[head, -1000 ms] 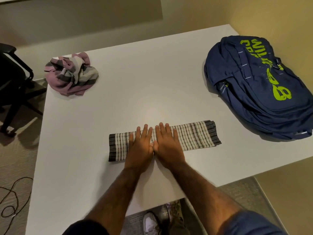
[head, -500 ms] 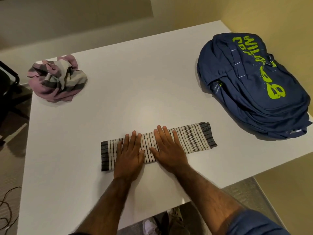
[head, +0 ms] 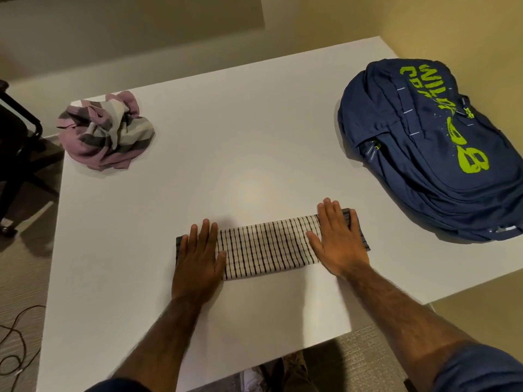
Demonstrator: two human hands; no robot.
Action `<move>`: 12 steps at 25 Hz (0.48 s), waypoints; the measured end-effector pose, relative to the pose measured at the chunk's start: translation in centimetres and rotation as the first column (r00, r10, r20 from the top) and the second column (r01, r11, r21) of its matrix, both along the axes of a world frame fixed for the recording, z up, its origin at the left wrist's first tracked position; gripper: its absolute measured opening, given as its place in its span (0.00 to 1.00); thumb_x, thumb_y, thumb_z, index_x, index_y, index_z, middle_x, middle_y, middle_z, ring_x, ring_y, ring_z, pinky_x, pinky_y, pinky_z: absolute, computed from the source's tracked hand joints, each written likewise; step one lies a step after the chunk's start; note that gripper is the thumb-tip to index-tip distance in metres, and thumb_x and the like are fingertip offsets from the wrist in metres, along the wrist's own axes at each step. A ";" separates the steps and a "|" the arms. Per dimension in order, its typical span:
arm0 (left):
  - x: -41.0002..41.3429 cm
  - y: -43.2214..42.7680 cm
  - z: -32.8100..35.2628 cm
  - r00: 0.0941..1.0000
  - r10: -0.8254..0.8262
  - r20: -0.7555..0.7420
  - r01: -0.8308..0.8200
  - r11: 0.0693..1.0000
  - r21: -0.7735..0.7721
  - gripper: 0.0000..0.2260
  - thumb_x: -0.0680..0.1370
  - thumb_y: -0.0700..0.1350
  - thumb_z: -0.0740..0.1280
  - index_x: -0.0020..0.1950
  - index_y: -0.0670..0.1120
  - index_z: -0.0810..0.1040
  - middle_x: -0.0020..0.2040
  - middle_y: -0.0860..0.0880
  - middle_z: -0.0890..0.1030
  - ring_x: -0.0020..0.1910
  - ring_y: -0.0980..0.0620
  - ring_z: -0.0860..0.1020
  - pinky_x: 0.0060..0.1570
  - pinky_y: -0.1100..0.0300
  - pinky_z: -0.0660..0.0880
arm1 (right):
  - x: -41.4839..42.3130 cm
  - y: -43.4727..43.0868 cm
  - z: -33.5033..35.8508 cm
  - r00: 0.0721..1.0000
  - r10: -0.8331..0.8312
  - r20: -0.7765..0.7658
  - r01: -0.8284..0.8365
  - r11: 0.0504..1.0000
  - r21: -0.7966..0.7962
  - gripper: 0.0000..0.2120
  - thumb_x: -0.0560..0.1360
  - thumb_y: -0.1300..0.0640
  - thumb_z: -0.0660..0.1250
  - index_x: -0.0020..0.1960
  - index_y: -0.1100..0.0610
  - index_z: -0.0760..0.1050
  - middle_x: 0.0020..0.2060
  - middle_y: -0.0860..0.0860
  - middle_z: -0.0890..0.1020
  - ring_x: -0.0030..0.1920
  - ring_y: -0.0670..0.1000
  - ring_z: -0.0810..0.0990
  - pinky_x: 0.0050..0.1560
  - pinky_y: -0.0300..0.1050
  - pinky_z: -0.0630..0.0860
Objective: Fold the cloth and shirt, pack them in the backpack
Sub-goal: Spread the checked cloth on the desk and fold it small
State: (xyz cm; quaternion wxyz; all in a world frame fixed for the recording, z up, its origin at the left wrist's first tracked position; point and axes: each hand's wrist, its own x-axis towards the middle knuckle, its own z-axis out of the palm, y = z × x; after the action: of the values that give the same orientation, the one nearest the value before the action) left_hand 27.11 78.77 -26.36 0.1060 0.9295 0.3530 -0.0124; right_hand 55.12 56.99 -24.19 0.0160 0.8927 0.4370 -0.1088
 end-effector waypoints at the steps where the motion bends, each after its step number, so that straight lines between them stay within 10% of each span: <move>1: 0.0 0.0 0.0 1.000 0.000 -0.005 0.000 1.000 0.005 0.30 0.84 0.57 0.47 0.84 0.51 0.44 0.85 0.51 0.44 0.83 0.49 0.41 0.81 0.49 0.41 | 0.6 -0.4 0.0 1.000 -0.011 0.011 0.011 1.000 -0.016 0.36 0.82 0.35 0.36 0.82 0.55 0.35 0.81 0.52 0.37 0.80 0.51 0.33 0.78 0.62 0.36; 12: 0.0 0.3 0.1 1.000 -0.019 -0.022 0.019 1.000 -0.008 0.31 0.83 0.59 0.45 0.84 0.52 0.42 0.84 0.51 0.42 0.83 0.50 0.40 0.81 0.45 0.45 | 4.0 -2.3 -0.2 0.996 -0.083 0.035 0.084 0.995 -0.053 0.36 0.81 0.33 0.32 0.81 0.53 0.33 0.81 0.50 0.35 0.80 0.53 0.35 0.77 0.69 0.38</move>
State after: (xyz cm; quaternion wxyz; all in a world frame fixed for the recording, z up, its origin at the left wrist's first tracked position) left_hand 27.07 79.07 -26.21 0.1058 0.9321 0.3454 -0.0252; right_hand 59.11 54.71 -24.38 0.0430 0.9111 0.3959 -0.1067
